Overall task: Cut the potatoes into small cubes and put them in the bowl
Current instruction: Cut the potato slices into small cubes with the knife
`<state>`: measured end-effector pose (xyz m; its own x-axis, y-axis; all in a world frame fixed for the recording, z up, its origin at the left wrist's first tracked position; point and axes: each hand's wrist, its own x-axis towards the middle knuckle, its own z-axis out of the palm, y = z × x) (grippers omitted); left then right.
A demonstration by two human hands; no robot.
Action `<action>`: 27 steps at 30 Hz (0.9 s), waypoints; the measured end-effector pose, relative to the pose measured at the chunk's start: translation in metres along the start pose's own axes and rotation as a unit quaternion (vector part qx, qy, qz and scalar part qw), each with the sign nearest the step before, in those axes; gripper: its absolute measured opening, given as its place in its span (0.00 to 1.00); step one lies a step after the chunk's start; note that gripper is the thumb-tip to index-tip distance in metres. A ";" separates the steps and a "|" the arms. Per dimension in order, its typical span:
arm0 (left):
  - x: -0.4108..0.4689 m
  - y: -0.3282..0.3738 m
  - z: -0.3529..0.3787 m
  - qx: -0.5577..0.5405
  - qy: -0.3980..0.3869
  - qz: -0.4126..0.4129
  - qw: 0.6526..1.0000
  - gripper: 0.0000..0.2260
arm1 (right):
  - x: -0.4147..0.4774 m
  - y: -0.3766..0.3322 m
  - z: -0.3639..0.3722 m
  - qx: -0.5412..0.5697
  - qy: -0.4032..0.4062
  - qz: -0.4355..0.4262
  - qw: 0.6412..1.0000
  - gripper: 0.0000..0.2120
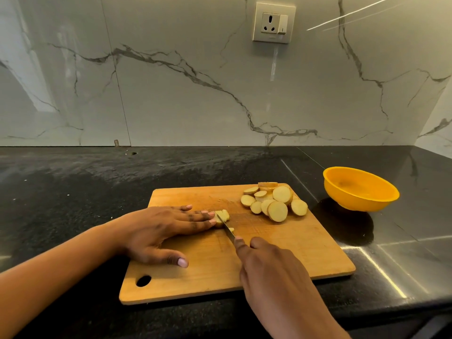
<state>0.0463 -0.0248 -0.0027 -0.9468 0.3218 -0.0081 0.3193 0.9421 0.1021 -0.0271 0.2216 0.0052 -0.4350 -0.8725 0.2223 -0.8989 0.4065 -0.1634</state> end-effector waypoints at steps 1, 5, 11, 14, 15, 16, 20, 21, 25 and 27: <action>-0.001 0.000 0.000 0.001 0.006 0.000 1.000 0.33 | 0.000 0.001 0.000 0.010 0.008 0.004 1.000 0.24; -0.005 -0.002 0.002 0.020 0.038 -0.006 0.999 0.33 | 0.003 0.005 -0.002 0.040 0.035 0.028 0.998 0.23; -0.005 -0.003 0.002 0.047 0.020 -0.026 0.998 0.34 | 0.014 0.004 0.002 0.052 0.052 0.025 0.997 0.22; -0.004 -0.002 0.001 0.054 0.027 -0.017 0.998 0.34 | 0.017 0.000 0.002 0.052 0.056 0.014 0.997 0.22; -0.004 -0.002 0.001 0.057 0.029 -0.014 0.998 0.34 | 0.017 -0.001 0.002 0.050 0.060 0.009 0.997 0.22; -0.004 -0.001 0.001 0.061 0.030 -0.011 0.998 0.34 | 0.017 -0.001 0.003 0.048 0.063 0.004 0.997 0.22; -0.004 -0.003 0.001 0.077 0.026 -0.004 0.997 0.35 | 0.019 -0.003 0.005 0.031 0.064 -0.003 0.997 0.21; -0.004 -0.003 0.001 0.077 0.027 -0.001 0.997 0.35 | 0.021 -0.004 0.006 0.024 0.059 -0.003 0.998 0.21; -0.003 -0.003 0.002 0.077 0.036 0.007 0.996 0.35 | 0.032 -0.012 0.011 0.006 0.014 0.002 1.000 0.18; -0.003 -0.002 0.002 0.075 0.034 0.004 0.997 0.35 | 0.033 -0.014 0.011 0.002 0.008 0.001 1.000 0.17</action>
<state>0.0485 -0.0279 -0.0045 -0.9432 0.3269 0.0591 0.3244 0.9447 -0.0488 -0.0282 0.1845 0.0040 -0.4378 -0.8670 0.2379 -0.8977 0.4070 -0.1687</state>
